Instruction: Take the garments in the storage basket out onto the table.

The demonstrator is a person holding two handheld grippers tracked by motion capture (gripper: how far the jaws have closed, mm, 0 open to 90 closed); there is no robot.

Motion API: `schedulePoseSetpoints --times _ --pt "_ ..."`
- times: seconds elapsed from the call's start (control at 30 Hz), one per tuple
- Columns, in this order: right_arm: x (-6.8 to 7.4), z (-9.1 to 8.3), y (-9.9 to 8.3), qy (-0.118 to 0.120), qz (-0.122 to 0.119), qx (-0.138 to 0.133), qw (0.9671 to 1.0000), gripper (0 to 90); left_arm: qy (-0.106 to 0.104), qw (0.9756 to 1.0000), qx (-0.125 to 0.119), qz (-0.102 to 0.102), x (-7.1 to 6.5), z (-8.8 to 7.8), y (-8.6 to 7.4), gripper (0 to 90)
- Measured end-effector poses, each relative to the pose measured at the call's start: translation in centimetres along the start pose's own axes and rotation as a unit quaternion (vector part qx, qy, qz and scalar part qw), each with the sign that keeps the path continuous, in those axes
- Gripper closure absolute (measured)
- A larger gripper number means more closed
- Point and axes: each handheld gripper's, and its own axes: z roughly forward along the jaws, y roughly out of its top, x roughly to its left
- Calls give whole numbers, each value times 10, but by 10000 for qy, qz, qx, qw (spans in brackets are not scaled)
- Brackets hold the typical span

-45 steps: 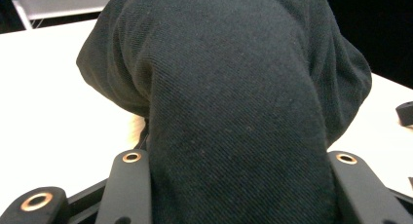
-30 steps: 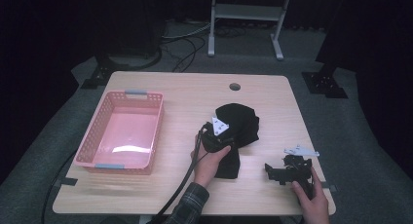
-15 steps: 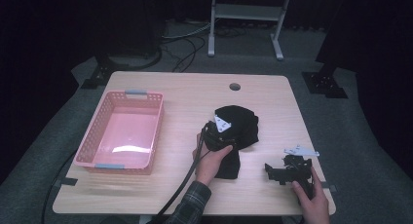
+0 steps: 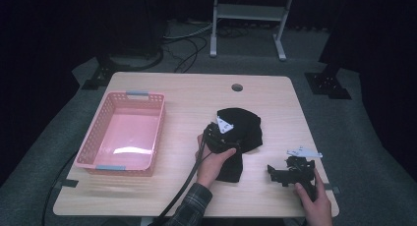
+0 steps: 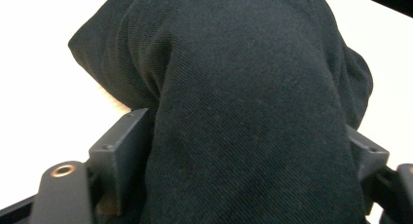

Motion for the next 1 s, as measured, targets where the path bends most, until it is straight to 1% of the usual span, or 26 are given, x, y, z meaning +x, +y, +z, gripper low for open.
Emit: schedulePoseSetpoints --times 0.07,0.13,0.17,0.2,0.3,0.5,0.67,0.73,0.83,0.9,1.0 --pt "0 0 0 -1 0 0 10000 0 -15 10000 5 -63 1 0 0 112" --pt "0 0 0 0 1 1 10000 0 -25 10000 -4 -96 1 0 0 102" --pt "0 0 0 -1 0 0 10000 0 19 9999 20 -153 2 0 0 53" --pt "0 0 0 -1 0 0 10000 0 19 9999 20 -153 2 0 0 30" --pt "0 0 0 -1 1 0 10000 0 -4 9999 11 -167 2 0 0 29" --pt "0 0 0 -1 0 1 10000 0 -54 10000 -1 -82 1 0 0 25" --pt "0 0 0 -1 -1 1 10000 0 -61 9999 -5 -148 2 -1 1 25" --pt "0 0 0 -1 1 1 10000 0 -94 9998 -19 -162 3 -1 1 25" --pt "0 0 0 -5 6 1 10000 0 -95 9998 -66 -182 3 -3 2 25" --pt "-1 0 0 -52 58 3 10000 0 -118 9996 -117 -213 4 -5 4 25" --pt "-1 0 0 -71 73 3 9999 0 -133 9996 -145 -195 4 -6 5 25"
